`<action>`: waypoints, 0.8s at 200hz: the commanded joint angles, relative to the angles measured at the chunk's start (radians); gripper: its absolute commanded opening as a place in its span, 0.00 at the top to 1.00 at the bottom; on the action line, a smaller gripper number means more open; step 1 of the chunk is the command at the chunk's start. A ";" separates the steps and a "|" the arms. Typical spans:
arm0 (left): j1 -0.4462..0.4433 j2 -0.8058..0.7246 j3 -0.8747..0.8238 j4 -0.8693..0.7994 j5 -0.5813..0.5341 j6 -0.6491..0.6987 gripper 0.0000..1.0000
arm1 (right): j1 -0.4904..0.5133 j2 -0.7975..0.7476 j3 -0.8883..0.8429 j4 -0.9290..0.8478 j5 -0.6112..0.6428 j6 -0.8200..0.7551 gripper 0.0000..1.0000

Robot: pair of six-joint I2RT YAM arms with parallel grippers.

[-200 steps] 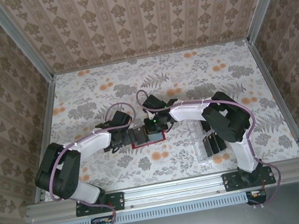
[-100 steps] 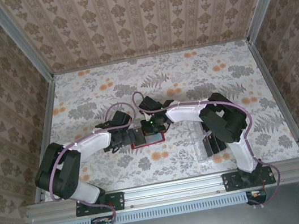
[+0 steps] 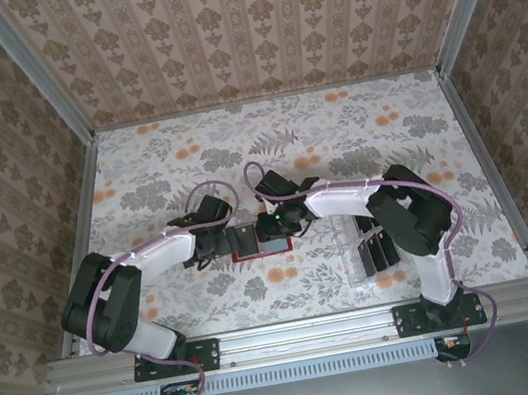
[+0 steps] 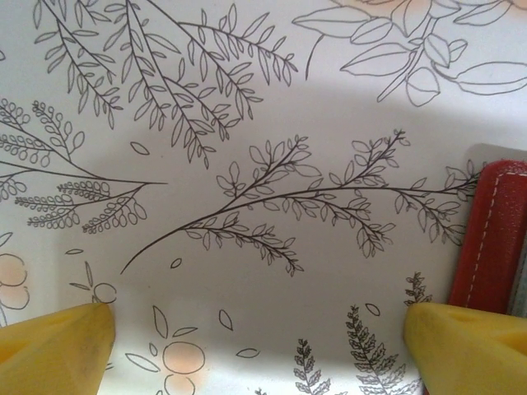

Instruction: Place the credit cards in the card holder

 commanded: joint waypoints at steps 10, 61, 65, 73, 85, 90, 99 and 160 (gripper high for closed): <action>0.020 -0.056 -0.008 0.007 0.012 0.027 0.00 | -0.014 -0.049 -0.051 0.017 0.001 0.004 0.72; 0.050 -0.164 -0.012 -0.038 0.001 0.041 0.00 | -0.025 -0.127 -0.096 0.028 0.016 0.012 0.64; 0.050 -0.172 -0.013 -0.039 0.002 0.043 0.00 | -0.026 -0.133 -0.097 0.025 0.021 0.012 0.62; 0.051 -0.187 -0.014 -0.042 0.005 0.043 0.00 | -0.027 -0.143 -0.102 0.018 0.033 0.012 0.58; 0.050 -0.205 -0.015 -0.044 0.014 0.041 0.00 | -0.028 -0.158 -0.105 0.008 0.049 0.010 0.55; 0.049 -0.212 -0.016 -0.044 0.018 0.041 0.00 | -0.029 -0.160 -0.107 0.003 0.055 0.009 0.54; 0.047 -0.224 -0.020 -0.040 0.027 0.040 0.00 | -0.030 -0.162 -0.109 -0.002 0.060 0.006 0.54; -0.009 -0.216 -0.021 -0.008 0.053 0.018 0.00 | -0.037 -0.121 -0.116 0.001 0.077 0.002 0.54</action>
